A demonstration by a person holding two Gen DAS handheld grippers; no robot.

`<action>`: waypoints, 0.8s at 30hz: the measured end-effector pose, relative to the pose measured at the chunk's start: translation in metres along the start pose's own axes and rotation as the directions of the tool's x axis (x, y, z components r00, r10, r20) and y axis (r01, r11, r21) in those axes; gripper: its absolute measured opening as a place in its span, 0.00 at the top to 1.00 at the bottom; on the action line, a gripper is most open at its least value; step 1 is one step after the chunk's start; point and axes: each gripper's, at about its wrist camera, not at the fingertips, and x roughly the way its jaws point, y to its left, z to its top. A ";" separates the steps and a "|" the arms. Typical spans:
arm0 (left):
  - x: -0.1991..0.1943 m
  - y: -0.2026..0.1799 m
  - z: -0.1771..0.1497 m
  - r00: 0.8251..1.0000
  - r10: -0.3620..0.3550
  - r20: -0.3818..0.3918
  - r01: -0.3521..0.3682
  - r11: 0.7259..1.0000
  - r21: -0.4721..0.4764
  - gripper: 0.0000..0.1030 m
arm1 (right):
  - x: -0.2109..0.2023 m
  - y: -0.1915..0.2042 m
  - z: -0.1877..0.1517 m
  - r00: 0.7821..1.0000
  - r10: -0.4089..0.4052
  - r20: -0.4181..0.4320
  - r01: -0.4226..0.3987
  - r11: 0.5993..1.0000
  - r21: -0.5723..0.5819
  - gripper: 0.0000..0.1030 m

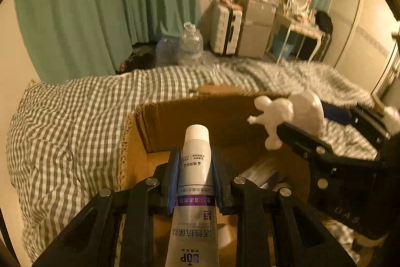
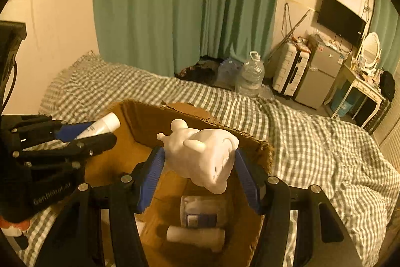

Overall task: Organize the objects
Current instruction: 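Lower cream tube and figurine into the box and open both tools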

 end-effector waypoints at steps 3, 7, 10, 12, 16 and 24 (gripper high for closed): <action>0.020 0.000 0.002 1.000 0.000 -0.027 0.000 1.000 -0.002 0.77 | 0.026 -0.004 -0.003 0.999 0.004 -0.038 -0.004 1.000 -0.008 0.44; 0.039 -0.001 0.004 0.999 0.001 -0.053 0.000 1.000 0.009 0.77 | 0.049 -0.007 -0.008 0.997 0.005 -0.075 -0.006 1.000 -0.021 0.44; 0.051 0.000 0.003 0.997 -0.004 -0.074 0.004 1.000 0.008 0.77 | 0.055 -0.005 -0.014 0.996 0.016 -0.087 -0.018 0.999 -0.027 0.44; 0.058 0.000 0.003 0.996 -0.015 -0.091 0.014 1.000 -0.003 0.77 | 0.059 -0.005 -0.015 0.995 0.009 -0.095 -0.011 1.000 -0.026 0.44; 0.067 -0.002 -0.002 0.993 -0.015 -0.115 0.015 1.000 0.001 0.77 | 0.058 -0.011 -0.017 0.996 0.008 -0.093 -0.009 1.000 -0.004 0.43; 0.064 -0.002 -0.001 0.993 -0.011 -0.113 0.009 1.000 -0.017 0.39 | 0.044 -0.025 -0.012 0.998 0.004 -0.056 -0.001 0.998 0.058 0.29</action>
